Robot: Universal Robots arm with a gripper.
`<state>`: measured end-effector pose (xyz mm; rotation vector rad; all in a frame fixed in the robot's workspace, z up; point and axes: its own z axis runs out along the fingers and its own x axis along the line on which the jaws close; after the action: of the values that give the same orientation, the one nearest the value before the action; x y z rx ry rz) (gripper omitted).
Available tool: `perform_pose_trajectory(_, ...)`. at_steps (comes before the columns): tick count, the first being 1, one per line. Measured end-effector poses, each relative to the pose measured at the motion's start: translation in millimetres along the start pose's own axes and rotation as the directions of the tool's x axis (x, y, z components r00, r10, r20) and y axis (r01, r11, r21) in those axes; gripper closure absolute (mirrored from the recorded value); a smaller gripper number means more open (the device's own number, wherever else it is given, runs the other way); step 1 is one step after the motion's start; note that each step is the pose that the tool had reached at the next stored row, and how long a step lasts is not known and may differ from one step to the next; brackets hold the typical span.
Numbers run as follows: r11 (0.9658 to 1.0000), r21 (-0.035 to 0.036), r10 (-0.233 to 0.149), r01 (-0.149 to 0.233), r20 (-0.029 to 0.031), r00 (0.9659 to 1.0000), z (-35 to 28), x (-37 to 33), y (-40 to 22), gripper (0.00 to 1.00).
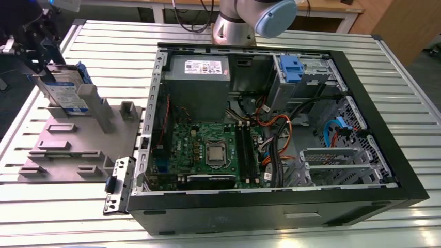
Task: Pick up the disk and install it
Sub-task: 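Pick up the disk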
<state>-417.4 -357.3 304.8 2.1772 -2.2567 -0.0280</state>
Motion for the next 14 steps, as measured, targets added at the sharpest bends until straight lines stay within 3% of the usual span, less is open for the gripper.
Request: perform_pose_trajectory(14,1.0000,-0.0002,0.000,0.000,0.0000,1.0000,1.9,0.0,-4.4,0.41)
